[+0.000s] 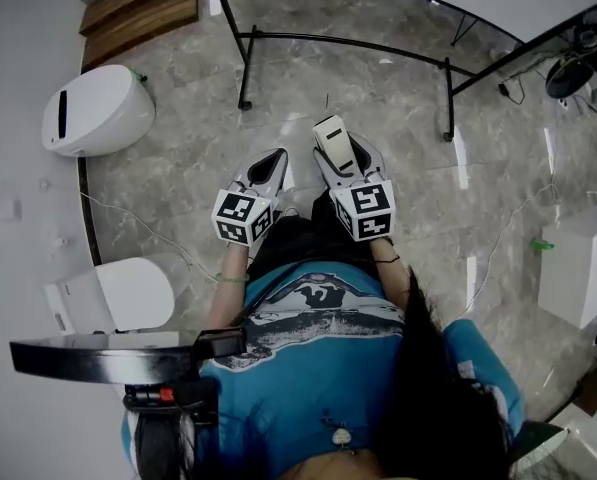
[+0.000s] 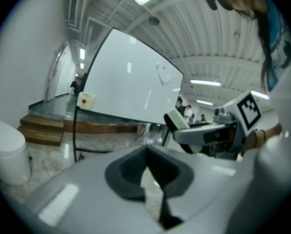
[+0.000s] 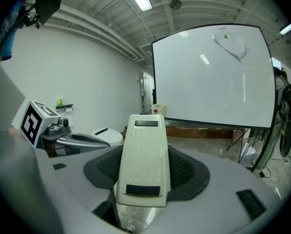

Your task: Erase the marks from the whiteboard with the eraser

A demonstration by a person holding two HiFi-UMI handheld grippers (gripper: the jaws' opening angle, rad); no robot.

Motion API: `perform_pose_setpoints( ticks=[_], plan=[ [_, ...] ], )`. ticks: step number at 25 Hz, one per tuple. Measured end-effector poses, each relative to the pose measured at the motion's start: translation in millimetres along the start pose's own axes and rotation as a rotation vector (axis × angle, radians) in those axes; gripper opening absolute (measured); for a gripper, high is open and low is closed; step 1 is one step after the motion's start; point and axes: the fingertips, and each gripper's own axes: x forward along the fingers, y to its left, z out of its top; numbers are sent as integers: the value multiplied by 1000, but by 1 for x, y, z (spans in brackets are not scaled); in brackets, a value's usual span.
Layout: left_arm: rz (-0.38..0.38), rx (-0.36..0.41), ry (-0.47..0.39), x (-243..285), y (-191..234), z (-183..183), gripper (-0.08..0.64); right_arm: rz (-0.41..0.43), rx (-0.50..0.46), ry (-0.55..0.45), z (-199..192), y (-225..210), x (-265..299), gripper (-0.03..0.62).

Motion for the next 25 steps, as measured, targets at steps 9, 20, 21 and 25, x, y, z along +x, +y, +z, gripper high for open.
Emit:
perform_pose_setpoints(
  ticks=[9, 20, 21, 25],
  plan=[
    [-24, 41, -48, 3, -61, 14, 3, -12, -2, -38, -3, -17, -55, 264],
    [22, -14, -56, 12, -175, -26, 3, 10, -24, -2, -61, -64, -157, 264],
    [15, -10, -50, 16, -187, -31, 3, 8, -22, 1, -66, -70, -165, 264],
    [3, 23, -39, 22, -222, -38, 3, -1, -18, 13, -86, -86, -192, 264]
  ],
)
